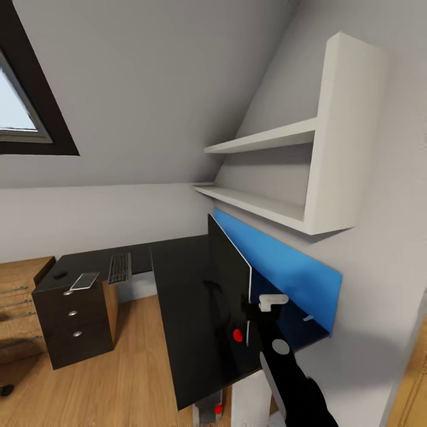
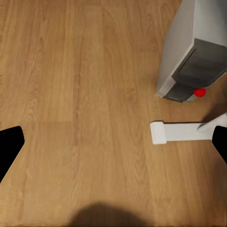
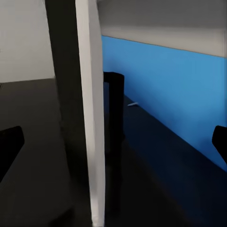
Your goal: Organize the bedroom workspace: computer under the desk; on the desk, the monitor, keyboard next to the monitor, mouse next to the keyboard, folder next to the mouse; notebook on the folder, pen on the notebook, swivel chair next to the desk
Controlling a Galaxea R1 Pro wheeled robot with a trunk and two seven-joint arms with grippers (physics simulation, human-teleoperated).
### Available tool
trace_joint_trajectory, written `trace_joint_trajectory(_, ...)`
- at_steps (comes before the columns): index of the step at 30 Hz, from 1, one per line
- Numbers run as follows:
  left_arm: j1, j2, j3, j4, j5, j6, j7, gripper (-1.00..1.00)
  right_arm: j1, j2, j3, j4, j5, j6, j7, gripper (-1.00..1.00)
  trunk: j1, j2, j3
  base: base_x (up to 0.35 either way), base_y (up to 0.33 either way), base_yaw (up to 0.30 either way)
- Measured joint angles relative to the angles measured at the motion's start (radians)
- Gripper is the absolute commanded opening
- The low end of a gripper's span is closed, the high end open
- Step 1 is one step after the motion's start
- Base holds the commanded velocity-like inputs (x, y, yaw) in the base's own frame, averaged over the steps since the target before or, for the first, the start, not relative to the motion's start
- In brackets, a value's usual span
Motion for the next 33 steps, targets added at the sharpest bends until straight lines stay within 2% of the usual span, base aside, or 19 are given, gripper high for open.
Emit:
trace_joint_trajectory(27,0.0,0.001,0.001,0.0,0.001,0.001,0.001,1.0,0.0,0.0,0.008,0.034,0.0,-0.002,0.002,1.0,0.0,0.0,0.0,-0.177,0.0,0.0)
trace_joint_trajectory(28,0.0,0.003,0.004,0.0,0.004,0.001,0.001,1.0,0.0,0.0,0.01,0.076,-0.001,-0.025,0.001,1.0,-0.001,0.0,0.0,-0.031,0.0,0.0)
trace_joint_trajectory(33,0.0,0.005,0.006,0.0,0.005,0.0,0.001,1.0,0.0,0.0,0.008,0.147,0.0,-0.109,-0.002,1.0,0.0,0.0,0.0,-0.013,0.0,0.0)
